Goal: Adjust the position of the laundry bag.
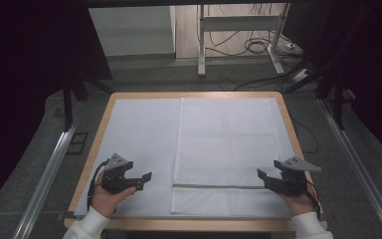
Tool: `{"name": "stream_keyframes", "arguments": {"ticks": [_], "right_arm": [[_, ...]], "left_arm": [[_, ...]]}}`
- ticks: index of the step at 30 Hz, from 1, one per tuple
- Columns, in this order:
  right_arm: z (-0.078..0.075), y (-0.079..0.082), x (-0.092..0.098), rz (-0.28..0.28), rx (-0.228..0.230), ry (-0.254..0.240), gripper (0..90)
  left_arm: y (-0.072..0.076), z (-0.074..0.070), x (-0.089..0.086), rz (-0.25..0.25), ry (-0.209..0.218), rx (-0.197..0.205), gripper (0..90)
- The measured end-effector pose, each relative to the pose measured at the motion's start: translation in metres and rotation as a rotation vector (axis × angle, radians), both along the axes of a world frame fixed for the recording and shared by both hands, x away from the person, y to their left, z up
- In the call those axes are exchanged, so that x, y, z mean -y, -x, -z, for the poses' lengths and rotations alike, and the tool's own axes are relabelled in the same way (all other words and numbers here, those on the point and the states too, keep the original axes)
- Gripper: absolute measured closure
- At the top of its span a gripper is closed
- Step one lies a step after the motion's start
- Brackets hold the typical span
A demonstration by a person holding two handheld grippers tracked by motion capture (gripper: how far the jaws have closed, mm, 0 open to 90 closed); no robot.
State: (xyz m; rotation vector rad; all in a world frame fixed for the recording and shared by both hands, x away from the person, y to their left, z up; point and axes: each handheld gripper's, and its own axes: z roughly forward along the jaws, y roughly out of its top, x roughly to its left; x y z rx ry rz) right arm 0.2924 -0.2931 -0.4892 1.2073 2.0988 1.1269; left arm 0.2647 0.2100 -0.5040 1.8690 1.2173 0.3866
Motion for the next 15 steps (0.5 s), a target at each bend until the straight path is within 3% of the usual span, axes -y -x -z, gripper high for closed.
{"name": "stream_keyframes", "arguments": {"ticks": [7,15], "right_arm": [[-0.0009,0.0025,0.0040,0.005,0.003,0.003,27.0],[-0.0007,0.0022,0.0052,0.006,-0.006,0.015,26.9]], "left_arm": [[0.0010,0.0007,0.0060,0.026,-0.003,-0.014,17.4],[0.0044,-0.0039,0.0045,0.014,-0.014,-0.033,20.7]]}}
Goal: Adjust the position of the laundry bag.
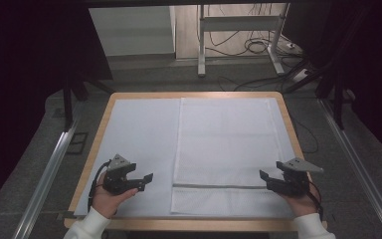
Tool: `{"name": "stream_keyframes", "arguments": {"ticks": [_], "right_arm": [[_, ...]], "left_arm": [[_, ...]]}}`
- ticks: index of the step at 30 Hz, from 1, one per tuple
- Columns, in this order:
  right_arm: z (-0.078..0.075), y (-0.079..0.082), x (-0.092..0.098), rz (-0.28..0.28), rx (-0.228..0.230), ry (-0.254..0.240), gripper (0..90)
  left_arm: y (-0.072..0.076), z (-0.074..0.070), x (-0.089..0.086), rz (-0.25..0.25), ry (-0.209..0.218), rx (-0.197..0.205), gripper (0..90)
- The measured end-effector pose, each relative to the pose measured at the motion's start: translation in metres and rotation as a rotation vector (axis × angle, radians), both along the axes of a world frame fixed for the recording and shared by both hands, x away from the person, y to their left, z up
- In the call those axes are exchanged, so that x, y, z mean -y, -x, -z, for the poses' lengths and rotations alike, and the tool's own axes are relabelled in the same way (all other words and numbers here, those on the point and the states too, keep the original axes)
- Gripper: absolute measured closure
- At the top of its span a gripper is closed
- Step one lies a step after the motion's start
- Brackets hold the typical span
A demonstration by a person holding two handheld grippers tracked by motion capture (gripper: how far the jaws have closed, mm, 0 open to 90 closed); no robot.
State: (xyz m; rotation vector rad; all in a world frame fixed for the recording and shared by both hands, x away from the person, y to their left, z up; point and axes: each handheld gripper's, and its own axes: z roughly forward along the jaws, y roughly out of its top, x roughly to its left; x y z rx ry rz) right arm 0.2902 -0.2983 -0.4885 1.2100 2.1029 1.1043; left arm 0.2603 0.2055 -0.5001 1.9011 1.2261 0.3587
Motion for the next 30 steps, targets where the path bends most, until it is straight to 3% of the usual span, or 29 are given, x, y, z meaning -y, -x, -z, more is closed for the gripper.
{"name": "stream_keyframes", "arguments": {"ticks": [5,9,16,20,23,30], "right_arm": [[-0.002,0.000,0.000,0.005,-0.009,-0.011,26.6],[-0.002,-0.002,0.000,0.005,-0.006,0.002,26.6],[-0.003,-0.002,0.005,0.021,-0.002,-0.006,26.6],[-0.005,-0.002,0.002,0.020,0.004,0.004,26.6],[-0.006,-0.002,0.001,0.019,0.008,0.003,26.6],[-0.002,-0.006,-0.001,0.012,-0.005,0.017,26.6]], "left_arm": [[0.002,-0.005,0.003,-0.014,-0.004,-0.003,20.8],[-0.005,-0.011,0.008,-0.018,-0.002,0.005,21.4],[-0.015,-0.014,0.022,-0.033,0.008,-0.036,22.3],[-0.027,-0.020,0.032,-0.022,0.038,-0.068,22.2],[-0.031,-0.024,0.043,-0.009,0.021,-0.057,22.1],[-0.029,-0.011,0.045,0.016,0.006,-0.094,22.6]]}}
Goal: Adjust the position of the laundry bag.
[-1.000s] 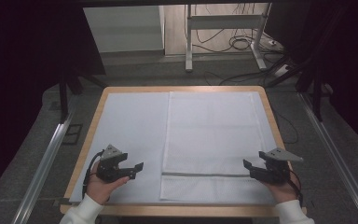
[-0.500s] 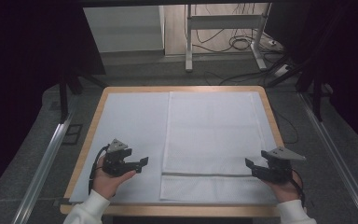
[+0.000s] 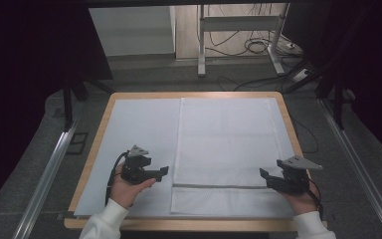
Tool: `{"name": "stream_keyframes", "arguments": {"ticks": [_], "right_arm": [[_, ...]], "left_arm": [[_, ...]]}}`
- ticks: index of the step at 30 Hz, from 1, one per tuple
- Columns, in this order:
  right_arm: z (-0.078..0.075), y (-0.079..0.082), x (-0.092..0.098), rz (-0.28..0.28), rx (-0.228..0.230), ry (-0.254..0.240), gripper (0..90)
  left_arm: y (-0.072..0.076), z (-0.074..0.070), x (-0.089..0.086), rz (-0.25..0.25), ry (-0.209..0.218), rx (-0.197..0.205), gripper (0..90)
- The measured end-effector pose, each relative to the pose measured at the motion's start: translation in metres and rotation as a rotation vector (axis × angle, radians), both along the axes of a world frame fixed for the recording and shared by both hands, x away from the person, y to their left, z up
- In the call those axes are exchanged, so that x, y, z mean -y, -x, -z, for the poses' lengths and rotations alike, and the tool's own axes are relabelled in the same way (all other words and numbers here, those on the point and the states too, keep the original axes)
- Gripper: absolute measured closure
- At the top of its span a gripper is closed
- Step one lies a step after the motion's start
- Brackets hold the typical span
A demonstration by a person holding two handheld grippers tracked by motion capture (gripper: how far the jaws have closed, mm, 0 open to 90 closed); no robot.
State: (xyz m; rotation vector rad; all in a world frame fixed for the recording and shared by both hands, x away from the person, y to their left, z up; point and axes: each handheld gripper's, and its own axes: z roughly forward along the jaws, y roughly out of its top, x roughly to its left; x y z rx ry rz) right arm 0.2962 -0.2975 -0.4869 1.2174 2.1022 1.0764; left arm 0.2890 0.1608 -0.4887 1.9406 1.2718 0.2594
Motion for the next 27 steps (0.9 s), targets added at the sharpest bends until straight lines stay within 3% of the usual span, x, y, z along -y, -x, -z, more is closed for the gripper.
{"name": "stream_keyframes", "arguments": {"ticks": [16,27], "right_arm": [[0.003,0.000,-0.003,0.003,-0.003,0.025,26.6],[0.003,0.000,-0.003,0.006,-0.002,0.033,26.6]], "left_arm": [[-0.003,0.009,0.021,0.034,-0.020,-0.049,24.1],[-0.013,0.020,0.041,0.060,-0.022,-0.090,27.5]]}}
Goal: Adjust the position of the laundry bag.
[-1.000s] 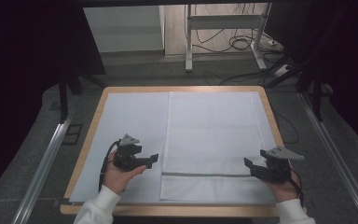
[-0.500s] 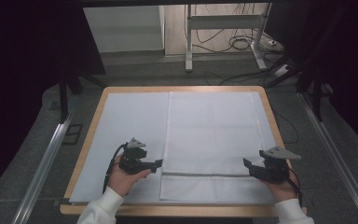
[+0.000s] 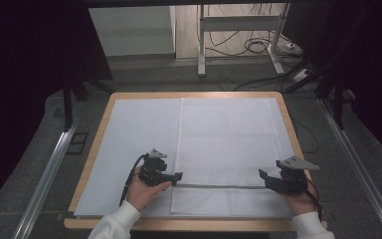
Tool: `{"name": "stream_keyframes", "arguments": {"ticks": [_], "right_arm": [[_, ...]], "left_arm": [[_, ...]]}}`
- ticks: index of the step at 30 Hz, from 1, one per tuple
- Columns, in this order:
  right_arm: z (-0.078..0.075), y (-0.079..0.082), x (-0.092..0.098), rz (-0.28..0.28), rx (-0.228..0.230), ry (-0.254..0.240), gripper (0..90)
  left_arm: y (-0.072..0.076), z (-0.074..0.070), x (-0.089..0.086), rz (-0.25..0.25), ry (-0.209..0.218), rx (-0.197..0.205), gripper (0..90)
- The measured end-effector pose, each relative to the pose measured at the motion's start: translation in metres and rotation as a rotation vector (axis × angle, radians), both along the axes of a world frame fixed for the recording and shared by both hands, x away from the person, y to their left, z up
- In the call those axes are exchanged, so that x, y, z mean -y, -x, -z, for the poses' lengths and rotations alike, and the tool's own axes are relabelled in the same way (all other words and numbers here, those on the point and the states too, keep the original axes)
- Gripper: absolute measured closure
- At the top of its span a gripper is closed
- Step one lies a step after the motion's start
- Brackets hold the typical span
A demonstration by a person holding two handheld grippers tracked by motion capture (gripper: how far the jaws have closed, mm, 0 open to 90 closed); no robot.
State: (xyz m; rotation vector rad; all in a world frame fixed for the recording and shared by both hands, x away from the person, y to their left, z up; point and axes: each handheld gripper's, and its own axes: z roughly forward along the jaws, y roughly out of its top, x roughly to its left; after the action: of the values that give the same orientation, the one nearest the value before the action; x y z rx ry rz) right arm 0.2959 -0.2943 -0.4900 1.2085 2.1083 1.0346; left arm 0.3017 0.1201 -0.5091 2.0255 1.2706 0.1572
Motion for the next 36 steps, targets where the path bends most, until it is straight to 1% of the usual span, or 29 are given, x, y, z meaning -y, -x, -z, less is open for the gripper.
{"name": "stream_keyframes", "arguments": {"ticks": [6,9,12,16,23,26,30,34,36], "right_arm": [[0.001,0.000,0.000,0.004,-0.004,0.002,26.6],[0.000,0.000,0.000,0.006,-0.004,0.002,26.6],[0.001,0.000,-0.001,0.007,-0.005,0.005,26.6],[0.001,0.000,-0.002,0.006,-0.006,0.008,26.6],[0.000,0.000,-0.001,0.011,-0.002,0.009,26.7],[-0.001,0.000,0.000,0.015,-0.003,0.009,26.7],[-0.004,-0.001,0.004,0.027,-0.001,0.001,26.7],[-0.010,-0.002,0.013,0.061,-0.012,-0.024,26.7],[-0.012,-0.003,0.018,0.077,-0.022,-0.025,26.7]], "left_arm": [[-0.007,0.007,0.005,0.003,0.003,-0.022,30.4],[-0.009,0.009,0.005,0.005,0.003,-0.028,33.4],[-0.011,0.011,0.005,0.011,0.005,-0.031,38.6],[-0.013,0.015,0.006,0.017,0.009,-0.046,40.0],[-0.015,0.017,0.008,0.022,0.012,-0.046,43.3],[-0.016,0.017,0.009,0.024,0.018,-0.046,47.8],[-0.017,0.019,0.012,0.042,0.013,-0.053,52.9],[-0.018,0.019,0.012,0.047,0.016,-0.055,62.0],[-0.018,0.019,0.013,0.051,0.013,-0.053,66.5]]}}
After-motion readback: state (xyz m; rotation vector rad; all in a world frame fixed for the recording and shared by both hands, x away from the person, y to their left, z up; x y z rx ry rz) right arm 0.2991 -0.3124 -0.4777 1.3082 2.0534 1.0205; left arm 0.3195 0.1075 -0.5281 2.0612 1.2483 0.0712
